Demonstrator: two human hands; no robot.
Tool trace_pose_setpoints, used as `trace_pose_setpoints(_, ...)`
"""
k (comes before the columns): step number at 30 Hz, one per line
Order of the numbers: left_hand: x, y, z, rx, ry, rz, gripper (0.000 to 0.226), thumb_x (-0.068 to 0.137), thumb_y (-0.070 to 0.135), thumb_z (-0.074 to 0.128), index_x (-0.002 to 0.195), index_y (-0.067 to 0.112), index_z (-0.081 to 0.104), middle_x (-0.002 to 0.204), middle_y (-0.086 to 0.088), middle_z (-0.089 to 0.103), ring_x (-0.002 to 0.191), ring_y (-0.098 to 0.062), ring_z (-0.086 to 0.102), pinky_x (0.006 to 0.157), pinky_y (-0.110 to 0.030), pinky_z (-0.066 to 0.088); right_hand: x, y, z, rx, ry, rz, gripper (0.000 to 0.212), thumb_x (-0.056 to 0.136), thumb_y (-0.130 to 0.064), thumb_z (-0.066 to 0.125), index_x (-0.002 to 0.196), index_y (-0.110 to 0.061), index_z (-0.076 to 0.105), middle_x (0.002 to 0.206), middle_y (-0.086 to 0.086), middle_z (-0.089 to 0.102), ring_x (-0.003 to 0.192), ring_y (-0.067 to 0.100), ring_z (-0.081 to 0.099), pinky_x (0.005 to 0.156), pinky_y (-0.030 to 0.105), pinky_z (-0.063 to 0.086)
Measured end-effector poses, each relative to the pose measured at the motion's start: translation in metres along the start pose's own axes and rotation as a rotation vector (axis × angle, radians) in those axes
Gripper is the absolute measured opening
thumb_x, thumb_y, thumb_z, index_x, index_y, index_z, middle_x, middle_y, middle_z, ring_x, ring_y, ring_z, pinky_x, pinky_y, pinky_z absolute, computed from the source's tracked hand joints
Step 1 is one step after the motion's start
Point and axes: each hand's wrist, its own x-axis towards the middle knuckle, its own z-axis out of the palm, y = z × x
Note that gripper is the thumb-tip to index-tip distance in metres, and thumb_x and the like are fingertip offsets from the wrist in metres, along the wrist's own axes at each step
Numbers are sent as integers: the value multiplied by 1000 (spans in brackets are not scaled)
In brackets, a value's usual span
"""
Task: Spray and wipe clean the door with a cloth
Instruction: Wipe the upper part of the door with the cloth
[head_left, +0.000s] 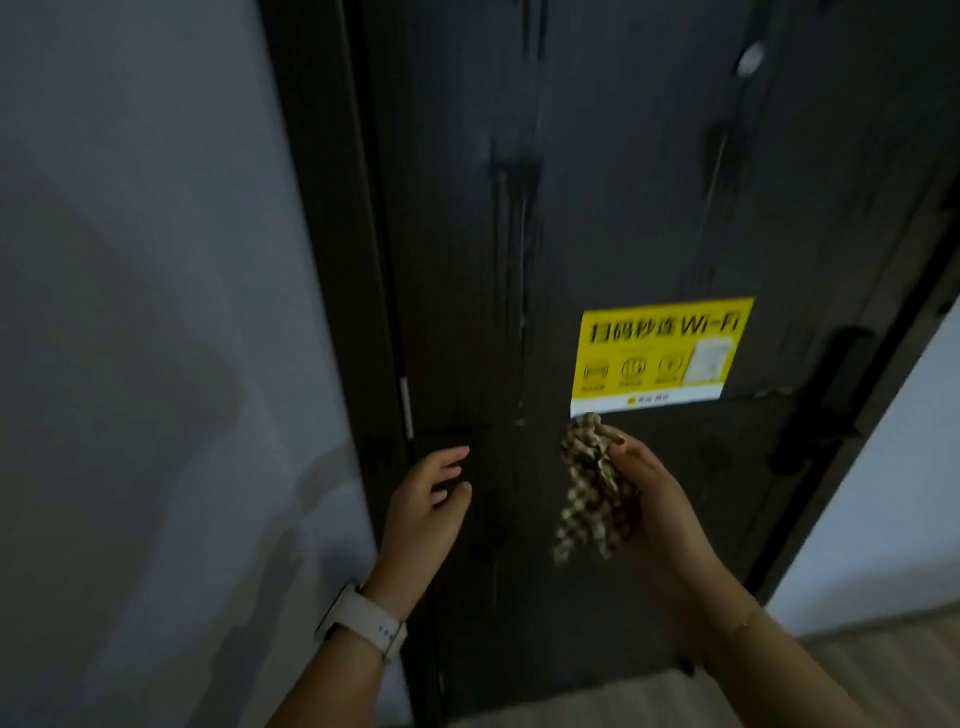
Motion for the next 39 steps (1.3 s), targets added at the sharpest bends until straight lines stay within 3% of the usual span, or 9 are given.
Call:
trace_pose_setpoints(5,64,91,-26,94,56,289,41,93,12,57,120,42,52,125,26,48,120,6,46,104,-24,41,38,-96,43,-25,-102,-241,28,93,-11,55,119,-11,66,117,15,68,108,29,64,77,32,54)
trace_pose_setpoints(11,149,201,-70,275,295,635,41,92,12,58,127,34,52,130,25,44,127,5,38,106,-20,31,91,-215,108,-241,-173,-682,22,89,-3,63,109,-9,69,96,0,73,85,4,68,72,15,52)
trace_pose_setpoints(16,204,284,-102,346,458,823,48,95,13,55,139,25,43,140,14,40,132,-1,34,108,-23,29,155,-300,149,-511,-176,-1085,23,87,-7,69,105,-22,71,102,-9,68,97,1,64,86,18,51)
trace_pose_setpoints(20,253,334,-128,753,669,1006,46,94,22,55,139,16,46,148,-3,40,140,-20,31,116,-41,21,196,-359,178,-612,13,-1403,23,87,-10,69,109,-19,71,103,-9,62,93,-8,57,85,6,44)
trace_pose_setpoints(24,292,356,-154,1081,801,978,48,96,33,49,141,16,44,153,-9,34,143,-27,27,119,-53,11,227,-389,199,-637,139,-1496,22,90,-16,67,111,-12,71,109,-6,57,104,7,55,97,23,47)
trace_pose_setpoints(26,304,354,-159,1143,834,967,49,98,38,40,144,18,41,155,-9,32,144,-26,27,119,-54,10,238,-379,206,-737,156,-1583,21,90,-19,67,109,-13,72,109,-8,51,109,13,50,97,20,43)
trace_pose_setpoints(30,311,347,-161,1141,892,1006,54,96,43,35,144,20,39,155,-5,33,143,-22,28,120,-51,10,245,-309,196,-977,-126,-1807,19,90,-19,63,104,-12,73,106,-10,49,102,4,46,88,7,34)
trace_pose_setpoints(34,312,347,-161,1155,933,1012,54,97,44,33,145,20,37,155,-5,32,143,-22,28,120,-49,9,246,-288,169,-1180,-347,-1885,22,92,-18,57,103,-9,73,97,3,57,88,14,53,72,22,44)
trace_pose_setpoints(39,315,347,-162,1150,941,1023,55,96,45,33,145,21,38,154,-5,33,143,-22,29,120,-49,9,241,-378,210,-864,52,-1722,36,86,-14,69,121,-13,61,112,-5,58,101,7,55,91,20,48)
